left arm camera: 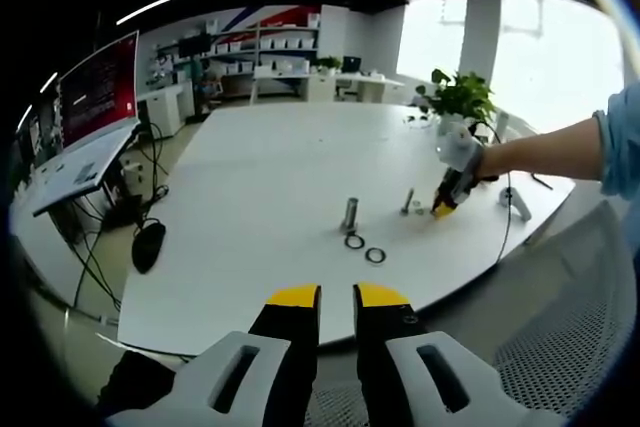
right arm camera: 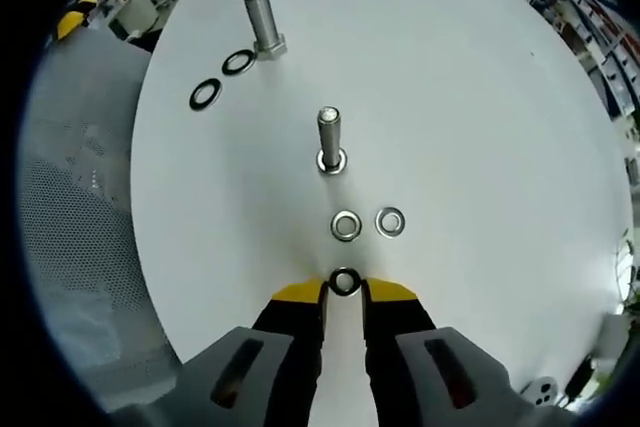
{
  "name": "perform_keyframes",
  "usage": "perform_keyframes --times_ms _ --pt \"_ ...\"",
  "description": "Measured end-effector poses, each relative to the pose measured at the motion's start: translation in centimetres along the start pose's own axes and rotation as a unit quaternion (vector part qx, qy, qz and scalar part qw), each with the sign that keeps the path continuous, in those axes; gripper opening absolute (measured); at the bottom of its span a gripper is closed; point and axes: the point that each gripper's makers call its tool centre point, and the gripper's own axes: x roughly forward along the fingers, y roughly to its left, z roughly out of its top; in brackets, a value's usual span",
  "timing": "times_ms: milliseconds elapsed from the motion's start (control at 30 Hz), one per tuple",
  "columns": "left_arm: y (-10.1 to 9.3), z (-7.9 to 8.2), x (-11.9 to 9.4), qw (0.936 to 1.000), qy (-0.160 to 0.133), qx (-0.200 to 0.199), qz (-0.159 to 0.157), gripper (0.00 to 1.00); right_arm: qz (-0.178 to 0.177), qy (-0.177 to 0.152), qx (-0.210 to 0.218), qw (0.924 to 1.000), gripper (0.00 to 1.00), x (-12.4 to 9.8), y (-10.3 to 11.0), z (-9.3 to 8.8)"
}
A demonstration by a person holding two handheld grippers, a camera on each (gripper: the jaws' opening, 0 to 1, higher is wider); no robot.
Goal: Place the washer onto the threaded stud by aligning its center hole with the stud, sliding it down to the base, and recovering from edge contact or off-axis alignment until the washer reaches the visible bottom stop.
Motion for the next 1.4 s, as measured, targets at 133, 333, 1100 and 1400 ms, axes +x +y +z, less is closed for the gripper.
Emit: perform_keyframes --times_ms 133,333,1100,1400 --pt "0.0 0.0 0.0 1.0 0.0 0.0 0.0 0.11 0.001 -0.003 0.006 1.0 0.17 0.1 -0.2 0.0" --pt "0.0 0.0 0.0 1.0 0.0 0.0 0.0 0.11 -0.005 -0.009 0.004 0.9999 0.17 0.0 0.1 0.3" --pt "-0.1 -0.1 0.0 1.0 0.004 0.003 -0.003 0.11 -0.052 -0.051 0.026 0.997 0.14 -0.3 -0.5 0.4" --pt "-0.1 -0.1 0.0 1.0 0.004 0.003 -0.004 0.11 -0.074 -0.117 0.035 0.9898 0.13 -1.9 0.4 0.8"
